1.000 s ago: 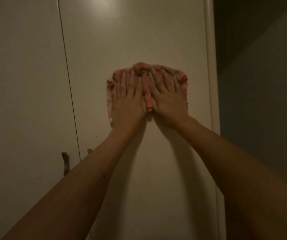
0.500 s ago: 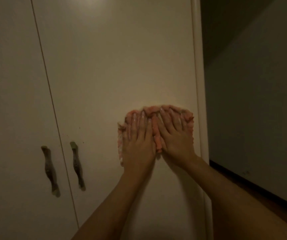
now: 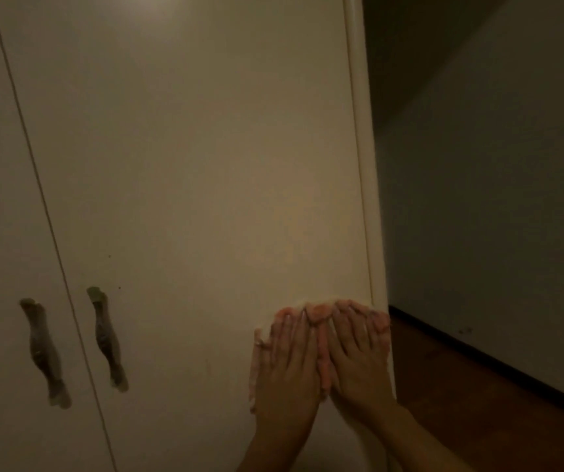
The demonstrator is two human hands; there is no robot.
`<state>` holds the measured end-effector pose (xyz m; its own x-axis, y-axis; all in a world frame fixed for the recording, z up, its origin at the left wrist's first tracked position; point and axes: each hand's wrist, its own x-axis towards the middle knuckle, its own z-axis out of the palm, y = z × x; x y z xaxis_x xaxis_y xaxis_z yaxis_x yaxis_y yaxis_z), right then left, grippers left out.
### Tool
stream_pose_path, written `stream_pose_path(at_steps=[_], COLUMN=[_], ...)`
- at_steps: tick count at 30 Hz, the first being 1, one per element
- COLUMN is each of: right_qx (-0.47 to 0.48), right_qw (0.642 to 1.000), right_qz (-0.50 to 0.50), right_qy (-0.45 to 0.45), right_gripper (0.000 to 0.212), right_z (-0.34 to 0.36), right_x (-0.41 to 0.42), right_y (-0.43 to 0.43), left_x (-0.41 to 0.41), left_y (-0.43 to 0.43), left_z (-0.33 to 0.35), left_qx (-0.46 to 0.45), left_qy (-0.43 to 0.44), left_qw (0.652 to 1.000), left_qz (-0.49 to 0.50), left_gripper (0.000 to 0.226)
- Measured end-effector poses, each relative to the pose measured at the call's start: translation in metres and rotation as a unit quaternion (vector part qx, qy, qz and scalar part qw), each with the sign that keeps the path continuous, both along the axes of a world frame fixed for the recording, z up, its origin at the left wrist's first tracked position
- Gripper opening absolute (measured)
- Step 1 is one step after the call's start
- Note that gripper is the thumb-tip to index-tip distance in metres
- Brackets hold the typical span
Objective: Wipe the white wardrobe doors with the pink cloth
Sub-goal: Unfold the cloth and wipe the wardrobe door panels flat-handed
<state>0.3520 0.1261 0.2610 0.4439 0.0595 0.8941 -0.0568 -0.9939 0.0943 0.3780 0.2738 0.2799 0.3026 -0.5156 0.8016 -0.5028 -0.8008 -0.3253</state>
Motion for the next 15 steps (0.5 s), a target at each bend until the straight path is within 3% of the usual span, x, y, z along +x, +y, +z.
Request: stream_pose_path(at_steps=[5,15], right_qx=[-0.015,-0.009], right_qw=[1.0,1.0], right_qz=[0.006,-0.006], right_qy=[-0.011,-0.019], right_gripper=[0.074,0.073], right_z=[0.028,0.164], right_x=[0.003,0.007], right_y=[-0.014,-0.025], left_x=[-0.002,0.009], left_y=[-0.009,-0.037], left_z=[0.025,0.15], left_qx=[-0.01,-0.076], left_qy=[0.009,-0.011], left_qw=[1.0,0.996], left_qz=[-0.023,-0.042], left_gripper=[0.073,0.076])
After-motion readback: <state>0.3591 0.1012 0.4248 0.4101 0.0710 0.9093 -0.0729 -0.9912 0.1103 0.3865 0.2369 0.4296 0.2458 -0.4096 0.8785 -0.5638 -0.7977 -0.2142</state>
